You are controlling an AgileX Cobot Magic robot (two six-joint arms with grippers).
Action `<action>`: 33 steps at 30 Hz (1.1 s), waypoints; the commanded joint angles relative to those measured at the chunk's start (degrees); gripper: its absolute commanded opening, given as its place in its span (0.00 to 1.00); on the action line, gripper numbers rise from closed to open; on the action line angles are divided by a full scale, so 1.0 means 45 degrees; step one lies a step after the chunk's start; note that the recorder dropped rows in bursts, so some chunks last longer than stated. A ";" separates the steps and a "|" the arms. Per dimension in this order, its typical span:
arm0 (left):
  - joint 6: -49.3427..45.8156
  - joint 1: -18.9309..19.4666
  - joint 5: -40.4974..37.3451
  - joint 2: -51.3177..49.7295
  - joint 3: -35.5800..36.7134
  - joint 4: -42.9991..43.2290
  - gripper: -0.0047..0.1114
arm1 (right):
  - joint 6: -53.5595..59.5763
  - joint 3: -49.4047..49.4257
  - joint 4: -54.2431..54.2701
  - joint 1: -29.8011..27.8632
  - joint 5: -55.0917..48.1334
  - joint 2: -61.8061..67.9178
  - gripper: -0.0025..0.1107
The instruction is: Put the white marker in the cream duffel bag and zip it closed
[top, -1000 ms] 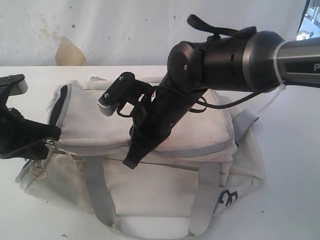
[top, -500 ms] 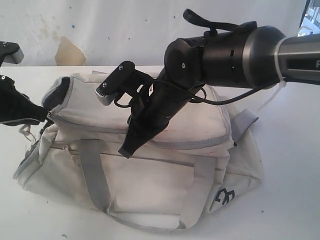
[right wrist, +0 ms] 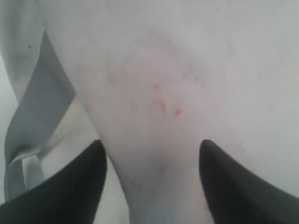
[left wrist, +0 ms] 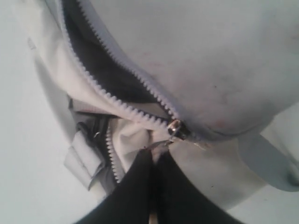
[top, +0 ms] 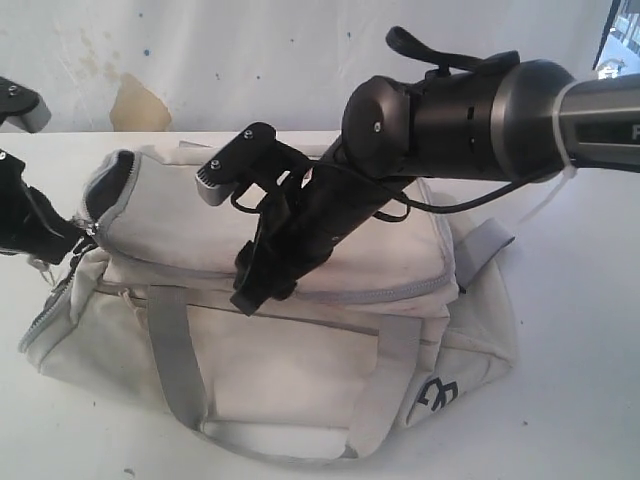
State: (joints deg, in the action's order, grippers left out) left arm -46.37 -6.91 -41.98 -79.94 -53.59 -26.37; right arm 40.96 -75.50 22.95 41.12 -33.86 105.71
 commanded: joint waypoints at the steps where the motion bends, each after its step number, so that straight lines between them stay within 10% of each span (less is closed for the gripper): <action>1: -0.2677 0.0041 -0.1081 0.0139 -0.0115 -0.2360 0.04 | 0.1230 0.0023 0.0749 0.0274 0.0490 0.0006 0.60; 33: -0.3067 0.0041 -0.1559 0.0139 -0.1078 0.0969 0.04 | 0.1187 0.0023 0.1312 0.3483 0.7778 0.0400 0.58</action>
State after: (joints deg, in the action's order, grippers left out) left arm -60.12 -6.91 -49.37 -79.84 -58.04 -22.24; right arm 45.91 -75.50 28.45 55.85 -1.85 107.73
